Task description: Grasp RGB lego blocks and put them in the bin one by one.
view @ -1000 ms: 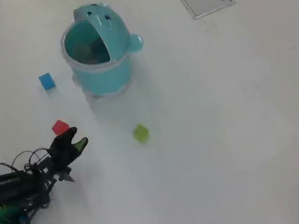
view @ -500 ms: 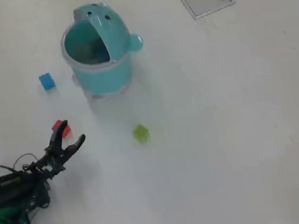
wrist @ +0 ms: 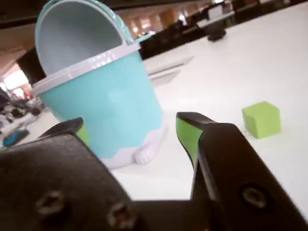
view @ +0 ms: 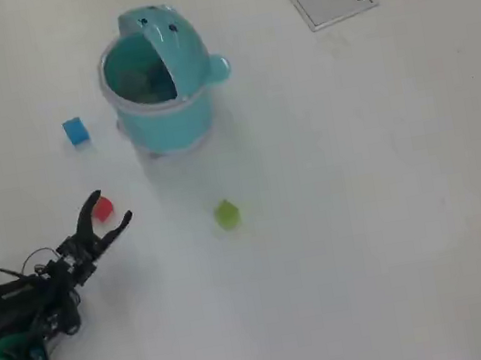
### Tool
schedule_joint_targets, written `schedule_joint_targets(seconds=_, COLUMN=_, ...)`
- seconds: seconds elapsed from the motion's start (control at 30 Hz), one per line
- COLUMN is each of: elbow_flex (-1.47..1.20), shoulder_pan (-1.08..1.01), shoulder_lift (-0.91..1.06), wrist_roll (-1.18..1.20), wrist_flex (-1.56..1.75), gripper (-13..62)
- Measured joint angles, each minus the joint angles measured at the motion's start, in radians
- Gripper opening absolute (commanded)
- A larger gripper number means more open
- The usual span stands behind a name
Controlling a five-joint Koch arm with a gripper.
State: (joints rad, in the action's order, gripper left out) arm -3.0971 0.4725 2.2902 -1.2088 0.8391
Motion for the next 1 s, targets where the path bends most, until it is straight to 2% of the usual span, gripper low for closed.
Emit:
schedule_joint_targets(seconds=0.37, elbow_flex=0.000, shoulder_pan=0.176, shoulder_lift=-0.002, wrist_roll=-0.002, wrist_flex=-0.003, gripper=34.5)
schedule_joint_targets(seconds=0.5, elbow_flex=0.000, shoulder_pan=0.213, shoulder_lift=-0.002, wrist_roll=-0.046, wrist_flex=-0.077, gripper=34.2)
schedule_joint_targets(seconds=0.7, elbow_flex=0.002, shoulder_pan=0.221, shoulder_lift=-0.002, wrist_roll=-0.236, wrist_flex=-0.230, gripper=33.7)
schedule_joint_targets(seconds=1.0, elbow_flex=0.018, shoulder_pan=0.235, shoulder_lift=0.000, wrist_roll=-0.316, wrist_flex=-0.534, gripper=33.0)
